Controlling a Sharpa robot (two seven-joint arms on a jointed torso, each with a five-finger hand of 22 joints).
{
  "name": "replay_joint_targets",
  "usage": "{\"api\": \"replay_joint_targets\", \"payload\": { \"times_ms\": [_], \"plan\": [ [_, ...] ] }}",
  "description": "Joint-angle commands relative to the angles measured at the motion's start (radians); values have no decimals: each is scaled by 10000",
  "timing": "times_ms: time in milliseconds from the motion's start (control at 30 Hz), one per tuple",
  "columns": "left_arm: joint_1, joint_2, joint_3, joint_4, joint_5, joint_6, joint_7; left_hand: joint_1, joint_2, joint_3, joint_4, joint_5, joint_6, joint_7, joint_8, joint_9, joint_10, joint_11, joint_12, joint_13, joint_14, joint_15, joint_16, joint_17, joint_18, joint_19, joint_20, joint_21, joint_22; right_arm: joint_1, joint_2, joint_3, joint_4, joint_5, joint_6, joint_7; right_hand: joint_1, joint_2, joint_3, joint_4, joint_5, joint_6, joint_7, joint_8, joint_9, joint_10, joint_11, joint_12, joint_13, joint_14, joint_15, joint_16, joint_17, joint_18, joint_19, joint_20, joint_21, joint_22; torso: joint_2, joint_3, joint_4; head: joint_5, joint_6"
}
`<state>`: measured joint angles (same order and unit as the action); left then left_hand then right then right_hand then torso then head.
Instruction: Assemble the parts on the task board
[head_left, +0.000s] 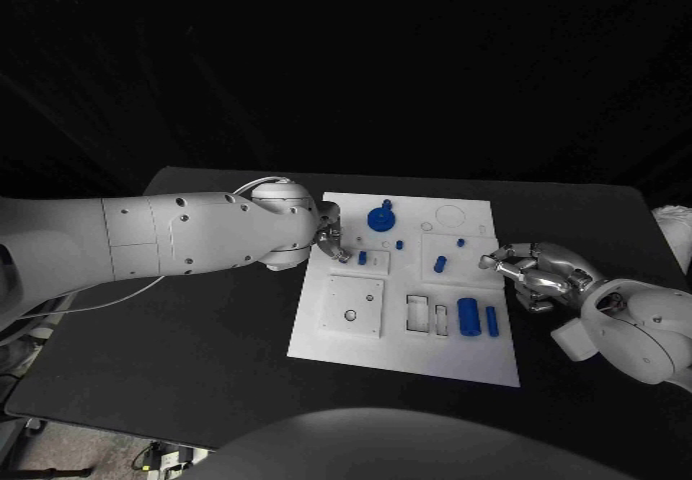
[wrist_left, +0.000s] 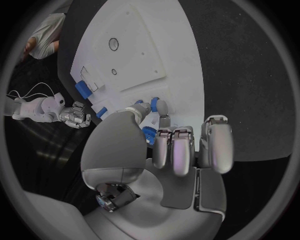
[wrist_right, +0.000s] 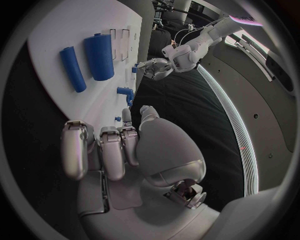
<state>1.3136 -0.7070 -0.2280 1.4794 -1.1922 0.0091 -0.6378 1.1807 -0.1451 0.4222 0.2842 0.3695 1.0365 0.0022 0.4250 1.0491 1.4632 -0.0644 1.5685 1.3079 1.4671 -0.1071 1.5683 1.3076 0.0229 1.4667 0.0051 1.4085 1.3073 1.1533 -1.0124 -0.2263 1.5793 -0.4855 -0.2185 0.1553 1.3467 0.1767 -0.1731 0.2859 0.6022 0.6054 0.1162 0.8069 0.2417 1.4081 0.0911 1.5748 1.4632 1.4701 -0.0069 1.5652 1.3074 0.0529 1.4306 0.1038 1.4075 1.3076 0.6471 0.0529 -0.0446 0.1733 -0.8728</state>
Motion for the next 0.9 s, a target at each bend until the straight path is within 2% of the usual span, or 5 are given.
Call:
{"api": "replay_joint_targets", "payload": {
  "times_ms": [33, 267, 333, 467, 900],
  "plan": [
    [-18, 32, -6, -10, -6, 132, -2, 35, -11, 43, 17, -79, -111, 3, -42, 0, 1076, 24, 23, 2629, 1037, -9, 25, 2632, 128, 371, 7, -39, 2160, -10, 8, -2, 8, -71, 181, 24, 105, -9, 57, -13, 37, 36, -3, -62, -15, 1627, -469, -40, 1076, 913, -52, -11, 2451, -12, -66, -28, -37, 1948, -1, 4, 4, 11, 2],
    [-20, 36, -6, -25, -6, 133, -15, 14, -2, 29, 31, -205, -149, 24, -76, -8, 1076, 40, 23, 2629, 1037, 2, 25, 2632, 135, 354, 16, -76, 2150, -14, 9, -2, 6, -71, 188, 26, 105, -9, 57, -13, 37, 36, -3, -62, -15, 1627, -469, -40, 1076, 913, -52, -11, 2451, -12, -66, -28, -37, 1948, 0, -3, 1, 16, 2],
    [-20, 37, -6, -28, -6, 135, -15, -46, 24, -16, 43, -460, -154, 43, -104, -18, 1076, 57, 23, 2629, 1037, 18, 25, 2632, 137, 346, 30, -92, 2146, -15, 7, -2, 7, -65, 190, 24, 105, -9, 57, -13, 37, 36, -3, -62, -15, 1627, -469, -40, 1076, 913, -52, -11, 2451, -12, -66, -28, -37, 1948, 2, -1, 0, 26, 2],
    [-22, 46, -6, -31, -6, 143, -12, -158, 45, -116, 55, -747, -148, 66, -137, -32, 1076, 77, 23, 2629, 1037, 33, 25, 2632, 140, 339, 46, -108, 2143, -17, 9, -2, 6, -58, 195, 19, 105, -9, 57, -13, 37, 36, -3, -62, -15, 1627, -469, -40, 1076, 913, -52, -11, 2451, -12, -66, -28, -37, 1948, 2, 2, 0, 34, 2],
    [-85, 104, -6, -68, 74, 181, 6, -499, 106, -559, 63, -912, -154, 114, -244, -85, 1076, 118, 23, 2629, 1037, 68, 25, 2632, 149, 320, 77, -160, 2130, -49, 19, -2, -9, -54, 201, 15, 118, -14, 84, 6, 36, 38, 1, -63, -16, 1627, -466, -40, 1076, 904, -51, -18, 2432, -7, -80, -29, -55, 1941, 2, 2, -6, 32, 2]
  ]
}}
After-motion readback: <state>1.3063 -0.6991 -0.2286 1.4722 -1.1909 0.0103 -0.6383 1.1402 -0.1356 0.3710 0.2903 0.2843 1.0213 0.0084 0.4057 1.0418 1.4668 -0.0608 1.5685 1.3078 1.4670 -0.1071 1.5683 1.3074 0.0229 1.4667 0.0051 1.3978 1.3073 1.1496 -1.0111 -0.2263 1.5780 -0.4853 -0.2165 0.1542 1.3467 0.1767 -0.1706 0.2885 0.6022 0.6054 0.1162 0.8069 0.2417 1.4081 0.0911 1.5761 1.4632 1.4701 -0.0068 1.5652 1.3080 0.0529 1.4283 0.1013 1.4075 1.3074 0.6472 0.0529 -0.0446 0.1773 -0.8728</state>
